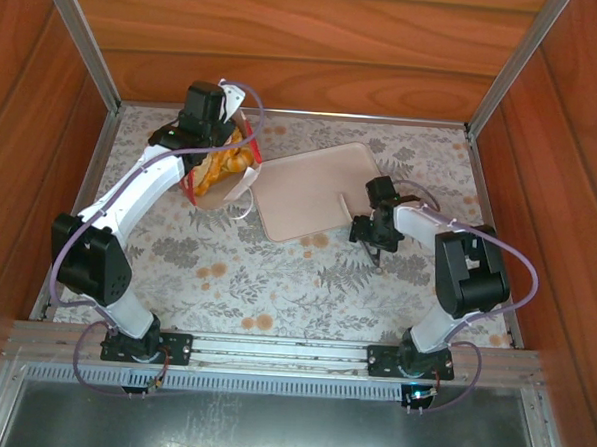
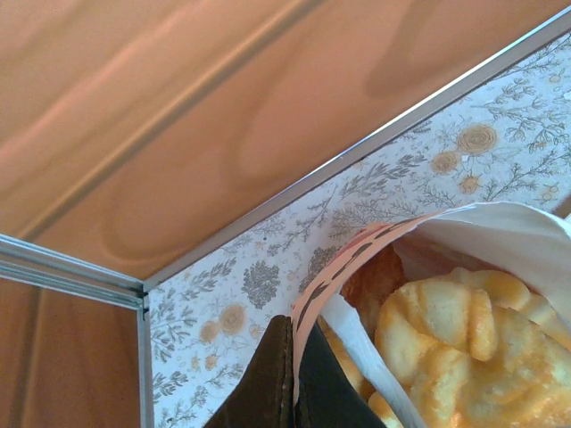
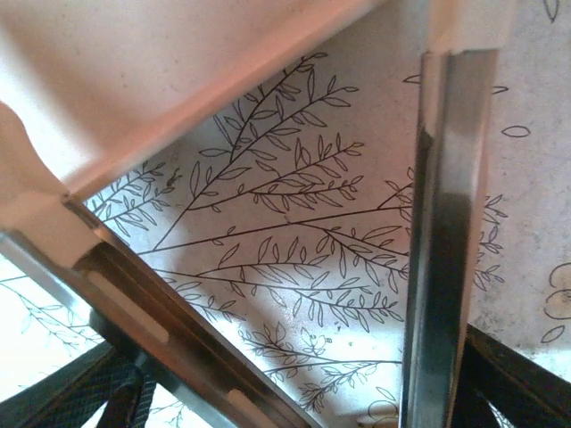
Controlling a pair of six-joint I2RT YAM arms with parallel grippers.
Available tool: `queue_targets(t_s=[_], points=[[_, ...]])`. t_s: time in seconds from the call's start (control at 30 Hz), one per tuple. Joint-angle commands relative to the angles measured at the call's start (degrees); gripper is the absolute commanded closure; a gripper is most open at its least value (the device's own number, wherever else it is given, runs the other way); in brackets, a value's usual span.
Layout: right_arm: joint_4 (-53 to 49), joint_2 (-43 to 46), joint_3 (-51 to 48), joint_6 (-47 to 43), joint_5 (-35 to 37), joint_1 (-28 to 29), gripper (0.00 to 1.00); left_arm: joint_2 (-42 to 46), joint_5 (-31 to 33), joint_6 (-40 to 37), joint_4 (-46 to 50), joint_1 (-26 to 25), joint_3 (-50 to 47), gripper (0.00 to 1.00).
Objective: Take the fake bread out of the paper bag
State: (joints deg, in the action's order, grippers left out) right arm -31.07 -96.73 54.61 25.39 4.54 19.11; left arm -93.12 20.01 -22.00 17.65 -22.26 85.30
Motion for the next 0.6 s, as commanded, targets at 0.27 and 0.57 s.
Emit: queue_targets(t_s=[0.27, 0.57], points=[[-4.2, -3.3, 0.5, 2.4, 3.9, 4.6, 0.33, 3.4, -0.5, 1.5, -4.5, -0.1, 0.5, 1.0], [0.8, 0.7, -4.3, 4.5, 5.8, 8.7, 0.41, 4.4, -1.5, 1.6, -4.5, -0.1, -0.6, 1.0]])
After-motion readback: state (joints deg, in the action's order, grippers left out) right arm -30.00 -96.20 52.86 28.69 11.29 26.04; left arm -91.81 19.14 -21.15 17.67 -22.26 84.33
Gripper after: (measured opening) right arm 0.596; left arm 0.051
